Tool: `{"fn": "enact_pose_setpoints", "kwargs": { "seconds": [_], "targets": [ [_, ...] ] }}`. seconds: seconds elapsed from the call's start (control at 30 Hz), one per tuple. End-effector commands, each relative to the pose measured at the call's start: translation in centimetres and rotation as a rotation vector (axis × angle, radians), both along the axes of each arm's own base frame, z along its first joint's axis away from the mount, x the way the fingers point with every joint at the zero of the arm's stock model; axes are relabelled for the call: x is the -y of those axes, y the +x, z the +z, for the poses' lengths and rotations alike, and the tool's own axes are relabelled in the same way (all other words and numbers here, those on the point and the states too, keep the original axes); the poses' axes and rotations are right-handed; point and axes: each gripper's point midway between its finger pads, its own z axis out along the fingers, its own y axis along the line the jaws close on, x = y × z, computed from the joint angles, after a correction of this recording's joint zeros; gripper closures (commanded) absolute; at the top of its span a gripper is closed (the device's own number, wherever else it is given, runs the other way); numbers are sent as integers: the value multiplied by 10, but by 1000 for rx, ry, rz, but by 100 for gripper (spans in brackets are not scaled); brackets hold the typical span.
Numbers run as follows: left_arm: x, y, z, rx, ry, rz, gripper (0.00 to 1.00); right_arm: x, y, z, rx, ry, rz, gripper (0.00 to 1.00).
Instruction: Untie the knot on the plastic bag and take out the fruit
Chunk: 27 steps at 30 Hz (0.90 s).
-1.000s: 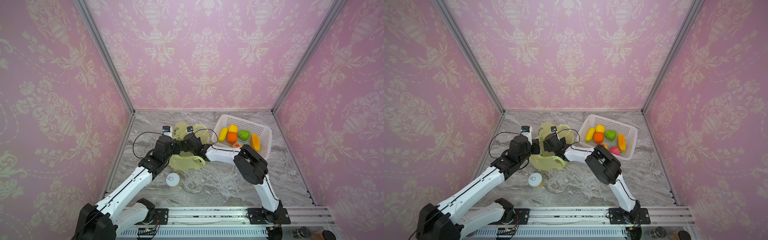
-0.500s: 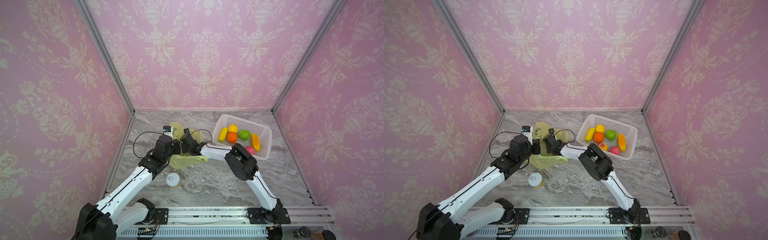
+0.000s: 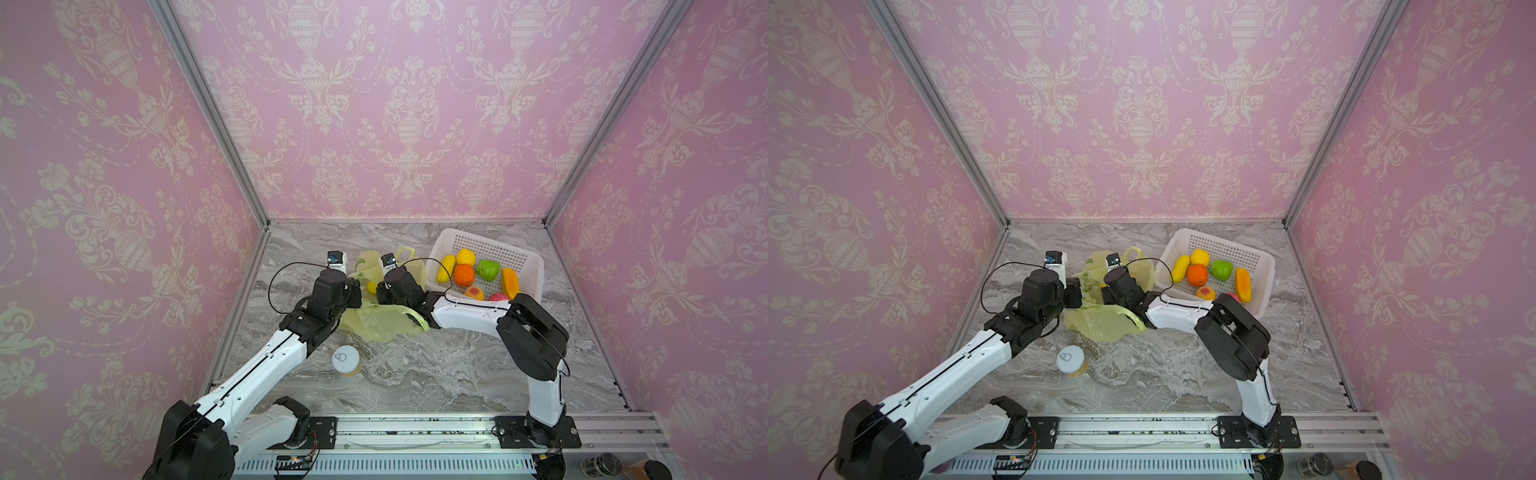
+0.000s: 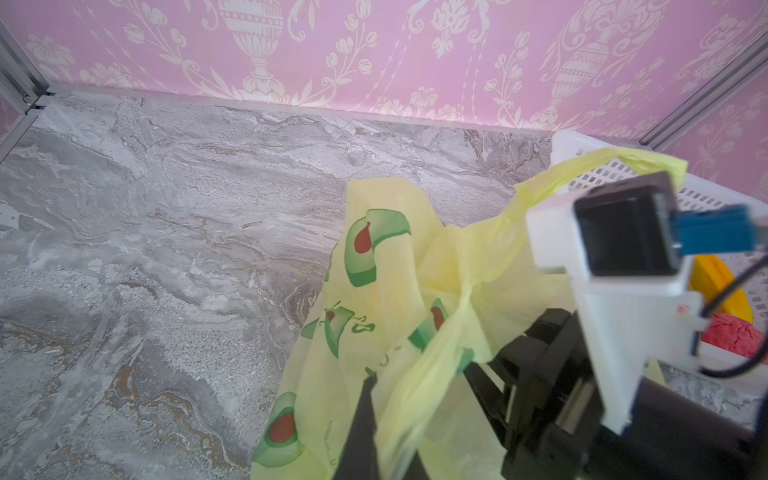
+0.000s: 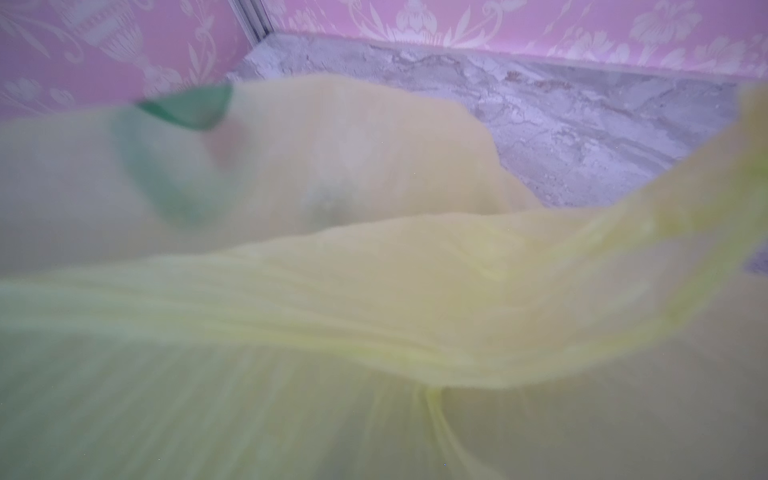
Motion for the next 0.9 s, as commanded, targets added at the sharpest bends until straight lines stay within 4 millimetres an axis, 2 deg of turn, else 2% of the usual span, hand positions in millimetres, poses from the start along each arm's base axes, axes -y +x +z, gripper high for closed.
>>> {"fn": "enact_pose_setpoints", "kwargs": {
  "seconds": [0.0,0.03,0.07,0.17,0.3,0.5,0.63,0.73,0.8,0.87],
  "targets": [
    [-8,5,9,10,1,45,100,-2,-3,21,72,48,55,85],
    [-8,5,8,8,2,46,100,-4,-5,31,88,68,71,85],
    [-8,6,8,6,6,49,100,0,-11,22,73,56,84,86],
    [-11,7,4,-5,19,61,100,2,-23,34,97,90,131,87],
    [-14,8,2,-18,34,79,100,11,-39,58,152,134,171,88],
    [-17,9,-1,-30,40,94,100,31,-73,100,261,210,246,89],
    [-12,10,-2,-29,25,66,100,39,-87,112,293,238,274,90],
    [-9,11,1,-17,29,48,100,41,-86,116,298,245,267,91],
    [-9,12,4,3,31,44,100,44,-78,114,269,231,215,90],
    [-7,12,5,11,20,38,100,44,-69,107,250,213,174,83]
  ]
}}
